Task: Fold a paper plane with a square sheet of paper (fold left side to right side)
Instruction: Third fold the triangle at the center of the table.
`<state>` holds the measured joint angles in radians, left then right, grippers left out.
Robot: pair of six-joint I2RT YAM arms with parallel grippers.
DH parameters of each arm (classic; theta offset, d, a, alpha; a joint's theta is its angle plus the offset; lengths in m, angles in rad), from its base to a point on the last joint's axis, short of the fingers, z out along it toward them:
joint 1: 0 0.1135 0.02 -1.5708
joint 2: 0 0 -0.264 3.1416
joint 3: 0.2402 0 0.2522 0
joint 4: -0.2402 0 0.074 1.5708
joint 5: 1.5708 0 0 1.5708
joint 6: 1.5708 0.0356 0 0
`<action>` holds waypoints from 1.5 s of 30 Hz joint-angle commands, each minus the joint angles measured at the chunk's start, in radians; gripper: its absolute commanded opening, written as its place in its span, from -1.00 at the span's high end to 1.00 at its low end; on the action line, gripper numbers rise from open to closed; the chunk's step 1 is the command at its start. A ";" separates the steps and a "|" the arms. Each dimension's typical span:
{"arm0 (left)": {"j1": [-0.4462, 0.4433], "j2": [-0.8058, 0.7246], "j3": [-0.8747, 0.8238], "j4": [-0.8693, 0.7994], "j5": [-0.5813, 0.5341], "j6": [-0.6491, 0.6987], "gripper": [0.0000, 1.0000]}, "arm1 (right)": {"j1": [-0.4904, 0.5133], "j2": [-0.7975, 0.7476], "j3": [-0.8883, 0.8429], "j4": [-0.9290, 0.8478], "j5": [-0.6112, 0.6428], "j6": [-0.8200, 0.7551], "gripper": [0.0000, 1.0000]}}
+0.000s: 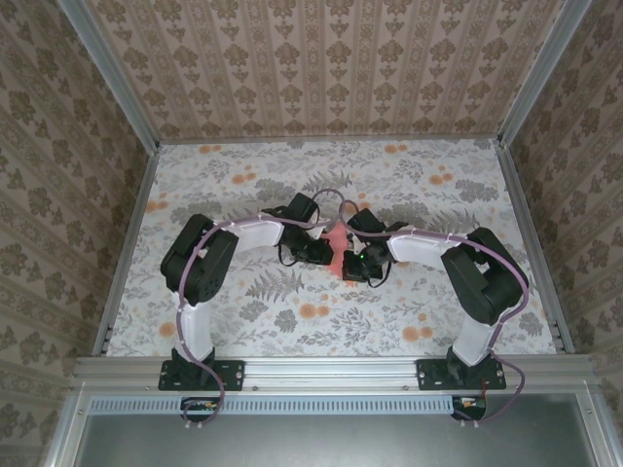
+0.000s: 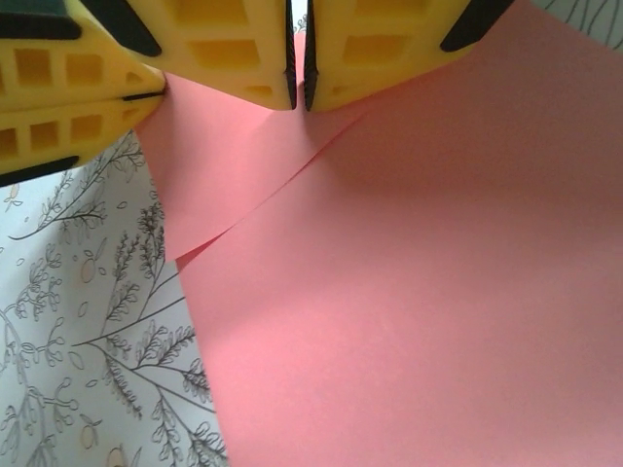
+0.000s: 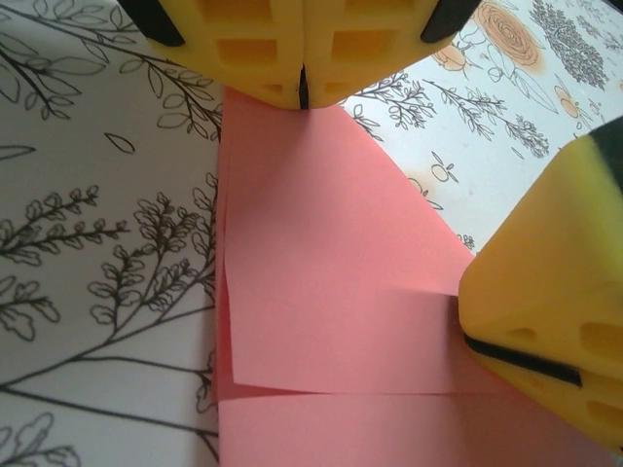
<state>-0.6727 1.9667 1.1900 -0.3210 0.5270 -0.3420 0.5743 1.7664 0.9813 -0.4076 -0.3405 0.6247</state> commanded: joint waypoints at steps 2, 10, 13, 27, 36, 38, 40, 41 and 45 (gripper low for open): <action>0.006 0.020 -0.008 -0.015 -0.022 -0.018 0.72 | 0.016 -0.048 0.043 -0.067 0.006 0.003 1.00; 0.005 0.018 -0.013 -0.010 -0.033 -0.021 0.72 | 0.042 -0.020 0.074 -0.015 0.022 0.051 1.00; 0.005 0.013 -0.019 -0.011 -0.037 -0.021 0.72 | 0.042 0.007 0.072 -0.009 0.034 0.065 1.00; 0.010 0.008 -0.022 -0.019 -0.060 -0.017 0.74 | 0.036 0.022 0.009 -0.062 0.074 0.087 1.00; 0.025 0.006 -0.036 -0.015 -0.071 -0.013 0.74 | 0.036 -0.028 -0.057 -0.107 0.070 0.086 1.00; 0.027 0.006 -0.038 -0.016 -0.073 -0.012 0.74 | 0.035 -0.042 -0.076 -0.111 0.070 0.091 1.00; 0.030 0.006 -0.038 -0.016 -0.074 -0.010 0.75 | 0.035 -0.057 -0.094 -0.111 0.070 0.098 1.00; 0.031 0.006 -0.038 -0.017 -0.074 -0.011 0.75 | 0.033 -0.064 -0.105 -0.111 0.072 0.102 1.00; 0.035 0.003 -0.036 -0.021 -0.076 -0.006 0.74 | 0.030 -0.082 -0.136 -0.114 0.072 0.110 1.00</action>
<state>-0.6643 1.9667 1.1786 -0.3054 0.5255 -0.3481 0.6106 1.6936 0.8940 -0.3943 -0.2955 0.7120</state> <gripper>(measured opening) 0.127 0.046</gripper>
